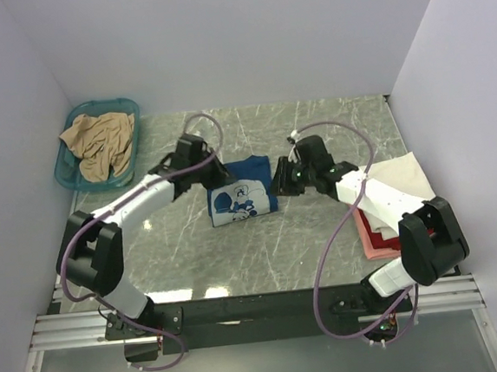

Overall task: Fold and stack the t-shirts
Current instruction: Fold the tshirt

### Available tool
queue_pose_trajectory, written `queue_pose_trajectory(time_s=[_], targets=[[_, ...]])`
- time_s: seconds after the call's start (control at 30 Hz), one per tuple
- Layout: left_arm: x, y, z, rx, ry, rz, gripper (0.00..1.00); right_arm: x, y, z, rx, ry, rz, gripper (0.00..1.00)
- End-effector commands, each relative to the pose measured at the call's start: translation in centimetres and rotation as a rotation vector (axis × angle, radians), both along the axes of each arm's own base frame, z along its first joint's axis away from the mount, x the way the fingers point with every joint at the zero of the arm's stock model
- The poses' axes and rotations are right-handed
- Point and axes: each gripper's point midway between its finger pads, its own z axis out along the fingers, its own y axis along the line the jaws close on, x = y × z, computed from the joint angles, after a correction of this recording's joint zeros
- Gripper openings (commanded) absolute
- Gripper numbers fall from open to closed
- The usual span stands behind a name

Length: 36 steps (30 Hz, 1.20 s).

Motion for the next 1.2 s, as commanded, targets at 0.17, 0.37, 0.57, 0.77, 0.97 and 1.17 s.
queue_pose_trajectory(time_s=[0.17,0.37,0.57,0.77,0.97,1.17], targets=[[-1.2,-3.2,-3.5,0.006,0.046,-0.048,0.01,0.3,2.3,-1.9,0.027,0.001,0.023,0.28],[1.2,-4.0,-8.7,0.091,0.119,-0.070,0.01,2.1,1.3,-7.4,-0.048,0.131,0.001,0.24],[1.6,-3.3,-12.0,0.113,0.183,-0.047,0.01,2.5,-1.2,-11.1,-0.067,0.213,-0.056,0.24],[2.1,-3.0,-9.1,0.107,0.124,-0.050,0.01,2.8,-1.6,-8.9,-0.066,0.157,-0.063,0.25],[1.9,-2.3,-5.0,0.099,0.053,-0.043,0.04,4.8,-1.8,-5.4,-0.078,0.057,-0.075,0.36],[-1.2,-3.3,-5.2,0.054,0.076,-0.075,0.05,7.1,-1.3,-5.5,-0.123,0.013,-0.033,0.55]])
